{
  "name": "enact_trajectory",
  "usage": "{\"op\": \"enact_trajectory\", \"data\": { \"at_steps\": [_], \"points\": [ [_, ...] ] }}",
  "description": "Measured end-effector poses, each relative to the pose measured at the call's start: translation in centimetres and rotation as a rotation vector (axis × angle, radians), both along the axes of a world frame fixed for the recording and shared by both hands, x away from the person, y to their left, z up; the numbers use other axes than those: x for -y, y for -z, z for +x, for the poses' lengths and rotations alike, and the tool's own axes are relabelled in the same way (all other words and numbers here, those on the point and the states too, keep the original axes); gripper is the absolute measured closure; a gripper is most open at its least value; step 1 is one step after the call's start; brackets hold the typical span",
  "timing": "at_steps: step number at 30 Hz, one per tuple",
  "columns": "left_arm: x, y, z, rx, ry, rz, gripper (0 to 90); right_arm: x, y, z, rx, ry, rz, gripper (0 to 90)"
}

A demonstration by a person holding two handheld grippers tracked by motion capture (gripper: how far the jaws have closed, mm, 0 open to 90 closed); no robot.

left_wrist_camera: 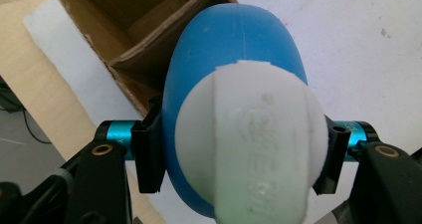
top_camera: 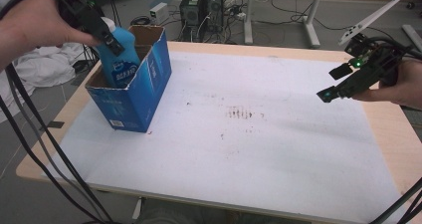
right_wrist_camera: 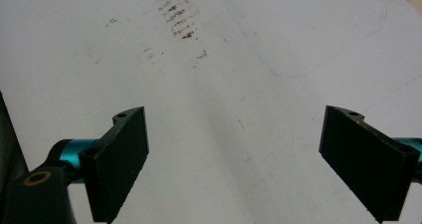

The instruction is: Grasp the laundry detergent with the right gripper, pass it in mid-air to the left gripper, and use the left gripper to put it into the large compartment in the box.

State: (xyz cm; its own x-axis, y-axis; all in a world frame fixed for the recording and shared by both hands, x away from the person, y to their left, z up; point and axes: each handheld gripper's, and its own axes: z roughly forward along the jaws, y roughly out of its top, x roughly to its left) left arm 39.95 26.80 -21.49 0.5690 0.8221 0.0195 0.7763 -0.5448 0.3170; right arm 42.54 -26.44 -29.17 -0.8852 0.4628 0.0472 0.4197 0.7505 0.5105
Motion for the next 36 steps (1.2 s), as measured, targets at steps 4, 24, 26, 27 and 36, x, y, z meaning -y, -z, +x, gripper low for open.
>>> {"op": "enact_trajectory", "data": {
  "at_steps": [4, 24, 26, 27, 36],
  "points": [
    [0.2, 2.1, 0.0, -0.024, 0.005, 0.014, 38.3, 0.2, -0.1, 0.0, 0.004, 0.000, -0.005, 11.6],
    [0.8, 6.2, -0.2, -0.081, 0.057, 0.066, 38.3, 0.6, 0.2, 0.0, -0.003, 0.007, -0.015, 11.7],
    [0.9, 6.4, -0.2, -0.080, 0.057, 0.069, 38.3, 0.6, 0.2, 0.0, -0.003, 0.006, -0.016, 11.7],
    [0.9, 6.5, -0.2, -0.081, 0.061, 0.072, 38.2, 0.6, 0.2, 0.0, -0.003, 0.007, -0.016, 11.7],
    [0.7, 6.8, -0.3, -0.077, 0.066, 0.068, 38.1, 0.6, 0.2, 0.1, -0.008, 0.006, -0.016, 11.7]
  ]
}}
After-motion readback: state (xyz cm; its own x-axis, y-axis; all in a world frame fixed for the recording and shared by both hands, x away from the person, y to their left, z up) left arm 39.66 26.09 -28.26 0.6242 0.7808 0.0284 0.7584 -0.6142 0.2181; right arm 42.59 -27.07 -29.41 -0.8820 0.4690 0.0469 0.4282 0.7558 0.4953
